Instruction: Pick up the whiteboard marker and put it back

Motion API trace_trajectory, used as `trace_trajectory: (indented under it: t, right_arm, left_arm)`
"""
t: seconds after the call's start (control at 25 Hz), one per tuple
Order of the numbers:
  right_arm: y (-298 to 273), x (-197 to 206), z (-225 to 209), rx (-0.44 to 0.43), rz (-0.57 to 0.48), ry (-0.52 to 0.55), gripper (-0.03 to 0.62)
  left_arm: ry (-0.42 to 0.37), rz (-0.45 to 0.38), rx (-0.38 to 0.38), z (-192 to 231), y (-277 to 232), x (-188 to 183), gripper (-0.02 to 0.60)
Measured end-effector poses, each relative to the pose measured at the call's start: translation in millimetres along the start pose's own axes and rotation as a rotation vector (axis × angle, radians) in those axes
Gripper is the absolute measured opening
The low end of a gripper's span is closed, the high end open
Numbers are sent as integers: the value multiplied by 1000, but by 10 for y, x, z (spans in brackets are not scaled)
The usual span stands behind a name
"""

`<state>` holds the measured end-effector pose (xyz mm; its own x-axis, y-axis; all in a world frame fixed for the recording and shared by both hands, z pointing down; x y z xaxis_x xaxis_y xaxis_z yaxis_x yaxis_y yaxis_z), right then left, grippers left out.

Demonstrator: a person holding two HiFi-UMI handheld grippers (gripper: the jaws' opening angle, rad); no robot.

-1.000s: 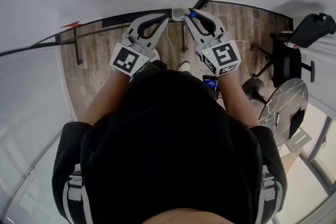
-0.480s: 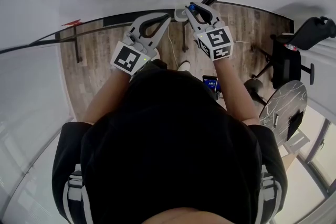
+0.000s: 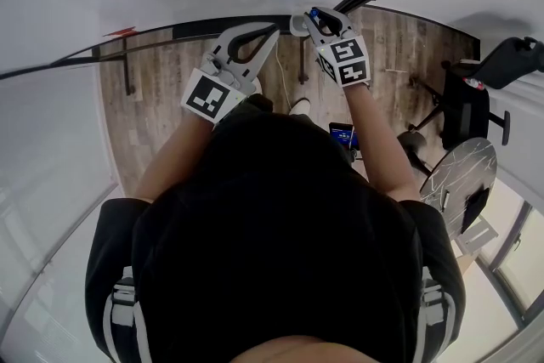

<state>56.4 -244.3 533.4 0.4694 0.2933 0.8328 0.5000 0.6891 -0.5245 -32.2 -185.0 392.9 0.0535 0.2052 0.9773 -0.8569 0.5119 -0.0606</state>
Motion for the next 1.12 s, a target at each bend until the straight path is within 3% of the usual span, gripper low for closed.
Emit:
trace_trajectory:
  t: [0.44, 1.12]
  right_arm:
    - [-306, 406, 139, -56, 131, -2, 74]
    - [-414, 452, 120, -43, 143, -54, 100]
  left_arm:
    - [15, 1, -33, 85, 116, 17, 3]
    - [18, -3, -44, 126, 160, -5, 3]
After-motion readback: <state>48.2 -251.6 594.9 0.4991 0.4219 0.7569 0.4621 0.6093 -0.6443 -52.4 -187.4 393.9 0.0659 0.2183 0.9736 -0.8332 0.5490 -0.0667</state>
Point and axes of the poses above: the fingertips, and each gripper's own axes: y backward along the fingers, z to its left, x out of its underside, the point moved 1 cm from there along y, backward along the fingers, and after that the axes turned 12 degrees about y, right-handed, at the moved point
